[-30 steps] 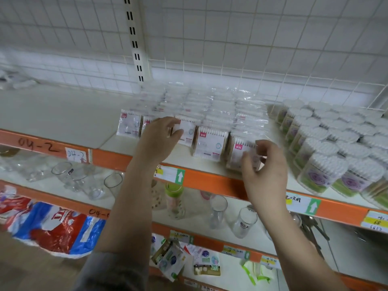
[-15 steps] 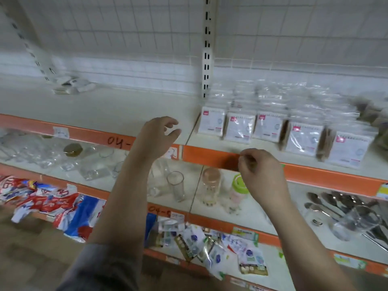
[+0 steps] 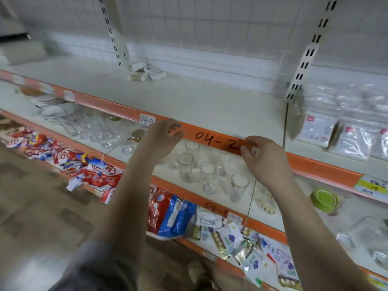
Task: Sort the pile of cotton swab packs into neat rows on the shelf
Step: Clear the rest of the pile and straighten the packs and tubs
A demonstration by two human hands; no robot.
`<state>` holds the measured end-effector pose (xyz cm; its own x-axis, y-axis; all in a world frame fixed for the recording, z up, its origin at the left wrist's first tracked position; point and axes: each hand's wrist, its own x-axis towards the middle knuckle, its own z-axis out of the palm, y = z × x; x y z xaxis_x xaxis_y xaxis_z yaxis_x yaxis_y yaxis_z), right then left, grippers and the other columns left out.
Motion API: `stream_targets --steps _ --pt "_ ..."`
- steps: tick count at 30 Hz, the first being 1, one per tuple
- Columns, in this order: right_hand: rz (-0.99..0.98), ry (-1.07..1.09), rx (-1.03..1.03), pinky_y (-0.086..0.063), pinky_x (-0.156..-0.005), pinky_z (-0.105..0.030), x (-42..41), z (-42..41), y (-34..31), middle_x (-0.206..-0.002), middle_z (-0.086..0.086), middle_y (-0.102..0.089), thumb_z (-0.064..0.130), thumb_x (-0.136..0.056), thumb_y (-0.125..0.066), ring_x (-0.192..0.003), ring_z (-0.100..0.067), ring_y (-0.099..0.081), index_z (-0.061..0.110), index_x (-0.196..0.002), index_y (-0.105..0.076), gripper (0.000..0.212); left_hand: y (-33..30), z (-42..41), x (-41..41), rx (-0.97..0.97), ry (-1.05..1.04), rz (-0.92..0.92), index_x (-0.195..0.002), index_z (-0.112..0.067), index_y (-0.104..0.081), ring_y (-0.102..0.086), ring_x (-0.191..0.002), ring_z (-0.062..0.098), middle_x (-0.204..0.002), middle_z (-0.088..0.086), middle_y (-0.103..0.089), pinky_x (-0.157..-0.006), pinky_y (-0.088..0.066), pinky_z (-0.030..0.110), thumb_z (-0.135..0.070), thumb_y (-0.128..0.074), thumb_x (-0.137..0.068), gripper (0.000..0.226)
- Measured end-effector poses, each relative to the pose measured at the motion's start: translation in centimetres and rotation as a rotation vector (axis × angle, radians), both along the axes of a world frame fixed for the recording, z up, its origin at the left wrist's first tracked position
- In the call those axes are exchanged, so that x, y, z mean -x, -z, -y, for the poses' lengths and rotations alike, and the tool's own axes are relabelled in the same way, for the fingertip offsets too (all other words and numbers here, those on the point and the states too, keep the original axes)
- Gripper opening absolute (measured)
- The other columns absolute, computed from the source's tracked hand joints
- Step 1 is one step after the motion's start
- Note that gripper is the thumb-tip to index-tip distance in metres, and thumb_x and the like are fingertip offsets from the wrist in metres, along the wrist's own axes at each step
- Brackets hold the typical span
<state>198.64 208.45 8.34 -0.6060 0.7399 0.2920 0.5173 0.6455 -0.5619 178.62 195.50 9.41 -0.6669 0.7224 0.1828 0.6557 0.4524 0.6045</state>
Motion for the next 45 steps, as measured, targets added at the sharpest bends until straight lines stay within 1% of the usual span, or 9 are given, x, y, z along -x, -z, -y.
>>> stream_targets --steps 5,15,19,24,26,33,39,43,45 --pt "-0.009 -0.009 0.022 -0.033 -0.092 -0.019 6.6 -1.0 0.5 -0.126 -0.004 -0.061 0.022 -0.090 -0.055 -0.118 -0.019 -0.053 0.011 -0.123 -0.060 0.035 0.9 1.3 5.7 -0.033 -0.104 0.002 -0.120 -0.018 -0.062 -0.057 -0.100 0.013 -0.116 -0.001 -0.063 -0.081 -0.040 0.022 -0.027 -0.057 -0.091 0.030" --pt "-0.017 -0.115 0.069 -0.033 -0.100 -0.024 23.8 -4.6 -1.3 -0.131 -0.005 -0.057 0.025 -0.091 -0.055 -0.123 -0.018 -0.050 0.012 -0.128 -0.056 0.039 -0.7 -1.1 21.2 -0.074 -0.199 -0.014 -0.113 -0.015 -0.065 -0.061 -0.095 0.017 -0.106 0.002 -0.065 -0.082 -0.047 0.029 -0.024 -0.062 -0.088 0.026" --pt "0.021 -0.128 0.068 -0.033 -0.099 -0.023 29.3 -5.8 -2.7 -0.133 -0.004 -0.055 0.028 -0.092 -0.053 -0.124 -0.017 -0.049 0.013 -0.130 -0.054 0.040 -1.4 -2.1 26.3 -0.074 -0.202 -0.055 -0.113 -0.017 -0.065 -0.062 -0.096 0.017 -0.105 0.000 -0.066 -0.087 -0.044 0.028 -0.027 -0.062 -0.088 0.027" --pt "0.150 -0.122 0.095 -0.036 -0.094 -0.024 34.1 -6.4 -3.6 -0.134 -0.001 -0.053 0.033 -0.093 -0.052 -0.120 -0.017 -0.051 0.015 -0.132 -0.052 0.043 -0.9 -2.6 32.0 -0.113 -0.233 -0.009 -0.111 -0.018 -0.066 -0.062 -0.094 0.016 -0.106 0.001 -0.066 -0.081 -0.043 0.024 -0.027 -0.063 -0.088 0.025" --pt "0.195 -0.117 0.087 -0.036 -0.097 -0.026 35.6 -6.5 -3.8 -0.135 -0.001 -0.053 0.034 -0.093 -0.052 -0.123 -0.017 -0.049 0.015 -0.132 -0.052 0.043 -0.9 -3.0 34.1 -0.117 -0.228 -0.001 -0.112 -0.019 -0.066 -0.061 -0.094 0.015 -0.106 -0.001 -0.066 -0.079 -0.040 0.023 -0.028 -0.062 -0.088 0.025" --pt "0.260 -0.010 0.086 -0.035 -0.098 -0.026 41.1 -6.2 -4.1 -0.134 -0.001 -0.053 0.035 -0.092 -0.053 -0.123 -0.015 -0.048 0.016 -0.132 -0.052 0.044 -0.9 -5.3 41.9 -0.129 -0.117 0.015 -0.112 -0.020 -0.065 -0.058 -0.091 0.010 -0.101 -0.006 -0.062 -0.080 -0.038 0.021 -0.029 -0.061 -0.088 0.026" --pt "0.242 0.166 0.116 -0.036 -0.098 -0.027 45.7 -5.1 -3.9 -0.133 -0.001 -0.053 0.036 -0.092 -0.053 -0.123 -0.017 -0.048 0.016 -0.132 -0.051 0.044 -1.6 -6.3 48.9 -0.128 0.082 0.038 -0.109 -0.023 -0.065 -0.058 -0.090 0.011 -0.102 -0.005 -0.061 -0.078 -0.041 0.022 -0.027 -0.062 -0.088 0.021" --pt "0.215 0.216 0.153 -0.036 -0.094 -0.026 49.4 -4.1 -3.9 -0.133 -0.003 -0.054 0.035 -0.090 -0.055 -0.121 -0.018 -0.050 0.014 -0.131 -0.052 0.045 -2.1 -6.1 52.3 -0.132 0.162 0.077 -0.109 -0.024 -0.064 -0.055 -0.092 0.009 -0.101 -0.008 -0.058 -0.078 -0.044 0.024 -0.028 -0.062 -0.089 0.020" --pt "0.221 0.229 0.170 -0.035 -0.097 -0.027 50.9 -3.9 -3.9 -0.137 -0.005 -0.050 0.034 -0.091 -0.055 -0.124 -0.020 -0.048 0.013 -0.133 -0.050 0.048 -1.9 -6.1 53.5 -0.112 0.195 0.083 -0.111 -0.024 -0.064 -0.055 -0.092 0.009 -0.102 -0.008 -0.058 -0.077 -0.042 0.023 -0.028 -0.062 -0.089 0.022"
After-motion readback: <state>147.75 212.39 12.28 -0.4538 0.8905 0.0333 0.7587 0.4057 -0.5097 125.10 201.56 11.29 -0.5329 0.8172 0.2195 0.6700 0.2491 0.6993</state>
